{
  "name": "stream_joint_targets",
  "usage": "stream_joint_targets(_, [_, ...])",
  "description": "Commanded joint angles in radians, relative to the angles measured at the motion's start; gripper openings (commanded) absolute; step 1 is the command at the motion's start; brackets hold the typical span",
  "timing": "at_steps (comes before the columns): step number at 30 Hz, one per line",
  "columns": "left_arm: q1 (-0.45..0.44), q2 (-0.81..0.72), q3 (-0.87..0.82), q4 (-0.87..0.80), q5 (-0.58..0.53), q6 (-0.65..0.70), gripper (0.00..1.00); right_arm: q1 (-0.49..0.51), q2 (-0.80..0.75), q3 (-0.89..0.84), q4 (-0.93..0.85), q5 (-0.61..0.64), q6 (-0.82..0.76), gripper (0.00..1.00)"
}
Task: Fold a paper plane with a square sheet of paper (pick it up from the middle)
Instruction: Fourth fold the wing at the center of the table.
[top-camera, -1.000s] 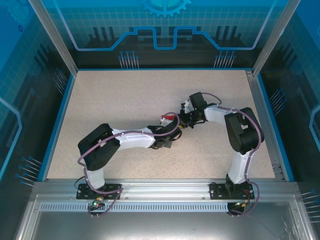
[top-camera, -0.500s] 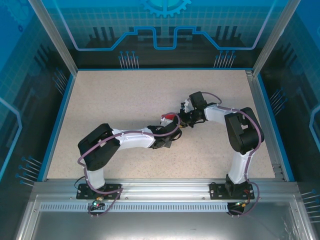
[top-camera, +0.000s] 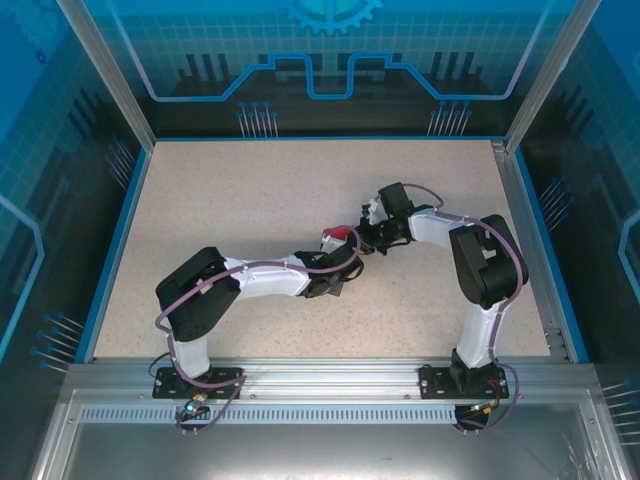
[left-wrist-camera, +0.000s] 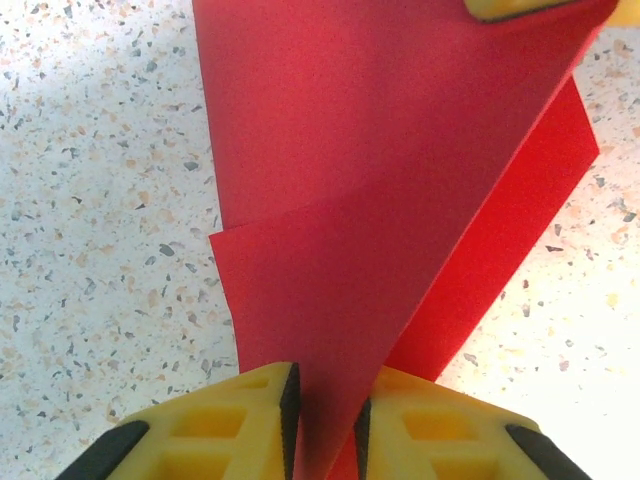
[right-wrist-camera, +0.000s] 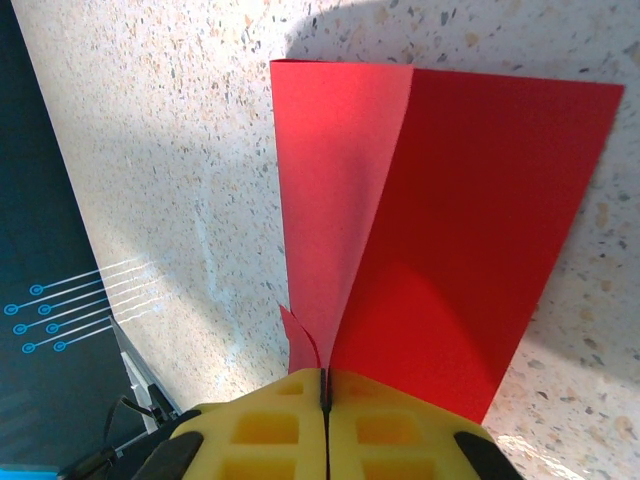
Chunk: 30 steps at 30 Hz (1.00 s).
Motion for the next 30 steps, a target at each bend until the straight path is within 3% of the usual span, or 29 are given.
stream_joint_targets(1, [-0.007,0.006,-0.012,-0.002,-0.012,0.006,0.22,-0.007,-0.003,0.017,-0.017,-0.009,0.009,0.06])
stream_joint_targets(10, [-0.005,-0.001,-0.014,0.008,0.003,0.01,0.11,-0.006,-0.021,0.009,-0.029,0.004,0.001,0.1])
stream_joint_targets(15, [0.017,-0.016,-0.039,0.048,0.069,-0.009,0.07,-0.014,-0.064,-0.004,-0.053,0.033,-0.014,0.21])
stream_joint_targets(22, [0.089,-0.099,-0.16,0.226,0.289,-0.016,0.06,-0.043,-0.212,-0.077,-0.07,0.088,-0.034,0.39])
stream_joint_targets(30, [0.19,-0.132,-0.266,0.413,0.553,-0.048,0.06,-0.034,-0.298,-0.148,-0.04,0.093,-0.033,0.38])
